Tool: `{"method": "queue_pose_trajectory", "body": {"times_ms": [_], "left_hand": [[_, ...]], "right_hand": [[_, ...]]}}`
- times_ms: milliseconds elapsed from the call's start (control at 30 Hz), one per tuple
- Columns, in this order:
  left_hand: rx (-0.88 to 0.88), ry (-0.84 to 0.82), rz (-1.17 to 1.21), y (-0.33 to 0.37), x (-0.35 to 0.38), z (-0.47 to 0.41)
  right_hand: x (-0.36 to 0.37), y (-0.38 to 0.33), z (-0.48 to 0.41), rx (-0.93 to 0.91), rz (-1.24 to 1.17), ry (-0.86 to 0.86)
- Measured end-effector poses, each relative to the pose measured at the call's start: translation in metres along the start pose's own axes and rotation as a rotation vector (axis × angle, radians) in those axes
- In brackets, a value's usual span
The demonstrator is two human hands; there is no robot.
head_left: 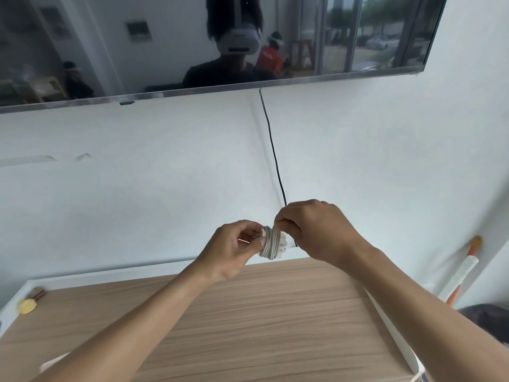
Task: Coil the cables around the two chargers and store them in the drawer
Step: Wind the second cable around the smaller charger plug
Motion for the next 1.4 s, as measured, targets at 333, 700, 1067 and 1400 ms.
{"method": "queue_pose_trajectory", "body": {"times_ms": [333, 700, 1067, 1400], "left_hand": [[-0.099, -0.084, 0.703, 0.024, -0.002, 0.000], [-0.178, 0.266, 0.862, 0.018, 0.013, -0.003], [-0.195, 0.447, 0.731, 0.022, 0.029, 0.005], [-0.237, 0.436, 0.907, 0.023, 0.031, 0.008]], "right_hand": [[0.021, 0.019, 0.008, 0.213, -0.650, -0.034], [0.048, -0.003, 0.030, 0.393, -0.844, 0.121], [0.061, -0.017, 0.037, 0.539, -1.111, 0.265], [0.053, -0.019, 0.036, 0.499, -1.042, 0.436]]}}
Point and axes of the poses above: each hand's wrist, its own z-axis away from the middle knuckle, its own x-axis out of the palm, y = z × x, the point moved 2 cm from there along -z, towards the middle knuckle, and after that the axes turned 6 degrees about x, right-handed, at the moved point
